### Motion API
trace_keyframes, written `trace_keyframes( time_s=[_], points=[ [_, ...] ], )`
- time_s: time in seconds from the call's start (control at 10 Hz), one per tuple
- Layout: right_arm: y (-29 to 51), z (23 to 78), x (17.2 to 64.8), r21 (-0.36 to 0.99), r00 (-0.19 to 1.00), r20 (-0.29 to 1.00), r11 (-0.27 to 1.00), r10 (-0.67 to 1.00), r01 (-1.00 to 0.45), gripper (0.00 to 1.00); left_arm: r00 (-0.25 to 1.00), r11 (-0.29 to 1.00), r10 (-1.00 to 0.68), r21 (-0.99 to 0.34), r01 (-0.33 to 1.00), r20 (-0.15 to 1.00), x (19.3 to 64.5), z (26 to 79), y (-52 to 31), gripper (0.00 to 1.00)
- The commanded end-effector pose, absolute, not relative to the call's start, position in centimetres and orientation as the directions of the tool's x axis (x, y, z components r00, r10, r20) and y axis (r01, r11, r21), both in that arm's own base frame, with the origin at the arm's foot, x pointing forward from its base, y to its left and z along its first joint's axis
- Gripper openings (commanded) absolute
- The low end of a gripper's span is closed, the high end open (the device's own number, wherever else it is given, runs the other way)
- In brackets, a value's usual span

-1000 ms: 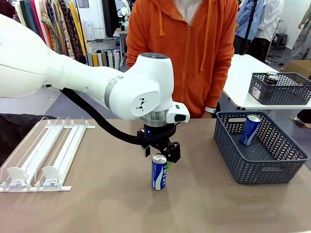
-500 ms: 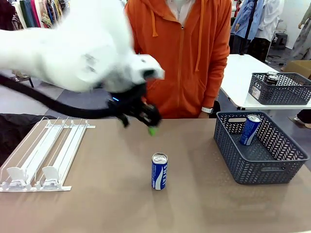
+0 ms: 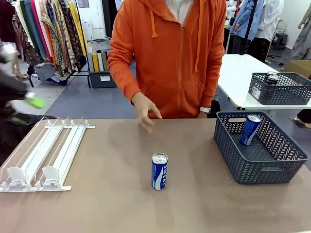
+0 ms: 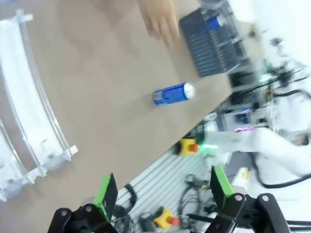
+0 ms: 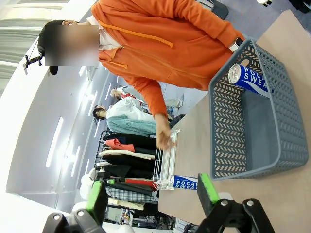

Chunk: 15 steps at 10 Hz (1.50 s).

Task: Retrieve and store the cans from the dispenser.
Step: Pick up one can from the Automatic Can Dispenser and place it in the middle of the table.

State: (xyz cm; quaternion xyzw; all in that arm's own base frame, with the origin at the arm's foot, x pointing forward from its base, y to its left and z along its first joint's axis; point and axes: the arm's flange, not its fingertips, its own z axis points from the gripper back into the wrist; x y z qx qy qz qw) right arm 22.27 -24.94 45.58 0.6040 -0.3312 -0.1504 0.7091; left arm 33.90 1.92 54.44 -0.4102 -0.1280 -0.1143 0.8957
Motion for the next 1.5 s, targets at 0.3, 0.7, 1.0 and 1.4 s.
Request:
trace_keyframes(
  time_s=[0.3,0.7,1.0,1.4],
  points=[
    [-24.9,45.8,22.4,0.952,0.728,0.303,0.226,-0.615,-0.205,1.0,0.939,0.227,0.345,-0.971,-0.078,0.006,32.3,41.9,13.7,1.0],
    [-24.9,45.8,22.4,0.952,0.728,0.303,0.226,-0.615,-0.205,1.0,0.97,0.386,0.206,-0.921,0.042,0.131,32.2,45.9,13.0,1.0],
    [-24.9,45.8,22.4,0.952,0.728,0.303,0.226,-0.615,-0.205,1.0,0.97,0.386,0.206,-0.921,0.042,0.131,32.2,45.9,13.0,1.0],
    [-24.9,45.8,22.4,0.952,0.728,0.303,0.226,-0.615,-0.205,1.0,0.97,0.386,0.206,-0.921,0.042,0.131,32.2,45.9,13.0,1.0]
  ],
)
